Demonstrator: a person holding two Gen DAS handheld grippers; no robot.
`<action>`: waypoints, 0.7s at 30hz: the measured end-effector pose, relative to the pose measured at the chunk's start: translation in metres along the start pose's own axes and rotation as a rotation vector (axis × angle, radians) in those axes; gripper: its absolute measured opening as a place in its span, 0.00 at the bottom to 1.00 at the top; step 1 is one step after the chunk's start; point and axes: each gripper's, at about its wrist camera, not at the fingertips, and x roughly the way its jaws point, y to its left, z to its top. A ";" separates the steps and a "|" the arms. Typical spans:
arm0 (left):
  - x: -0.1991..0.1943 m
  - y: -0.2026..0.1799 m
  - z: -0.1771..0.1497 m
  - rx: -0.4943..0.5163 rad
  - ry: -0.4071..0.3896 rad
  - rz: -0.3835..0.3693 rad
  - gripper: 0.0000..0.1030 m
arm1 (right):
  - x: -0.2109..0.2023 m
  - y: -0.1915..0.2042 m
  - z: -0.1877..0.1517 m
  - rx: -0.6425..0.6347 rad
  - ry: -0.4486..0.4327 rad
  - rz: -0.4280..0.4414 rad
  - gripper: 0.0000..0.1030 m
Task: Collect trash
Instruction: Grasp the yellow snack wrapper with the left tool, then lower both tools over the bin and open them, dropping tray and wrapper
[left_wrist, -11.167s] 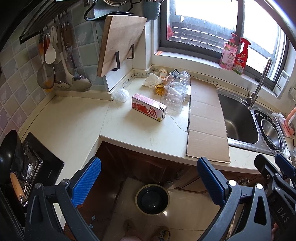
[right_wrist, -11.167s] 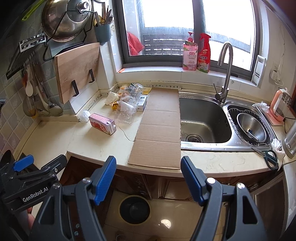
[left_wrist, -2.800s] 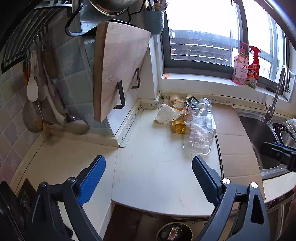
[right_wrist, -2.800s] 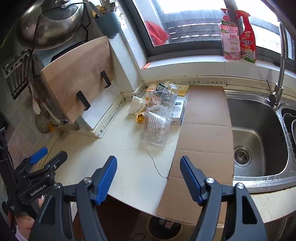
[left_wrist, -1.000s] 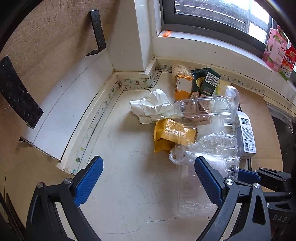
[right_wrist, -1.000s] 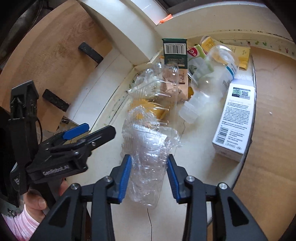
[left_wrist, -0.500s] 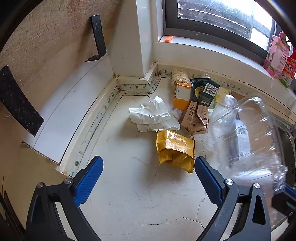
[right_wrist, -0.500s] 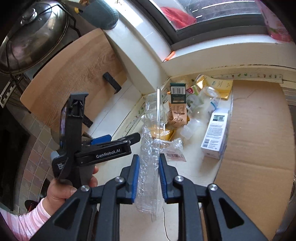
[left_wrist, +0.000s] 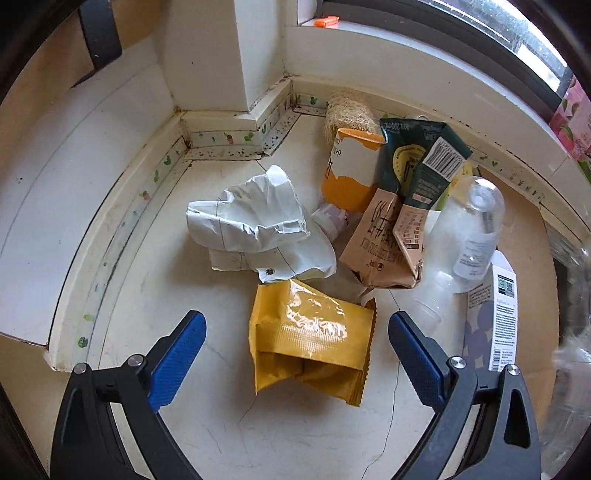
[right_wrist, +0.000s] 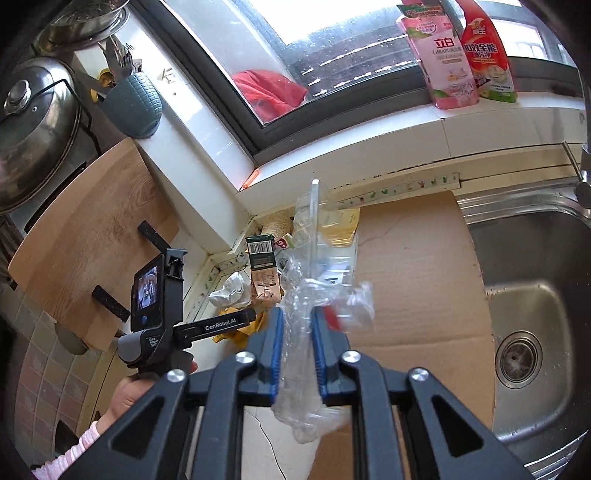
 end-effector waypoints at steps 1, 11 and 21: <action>0.005 -0.001 0.001 -0.004 0.013 0.003 0.95 | 0.000 -0.002 0.000 0.001 -0.003 -0.024 0.05; 0.011 -0.001 -0.013 -0.028 0.045 -0.028 0.40 | 0.010 -0.011 -0.006 0.015 0.043 -0.022 0.05; -0.035 0.020 -0.047 -0.047 0.018 -0.141 0.21 | -0.006 0.012 -0.020 0.003 0.042 -0.001 0.05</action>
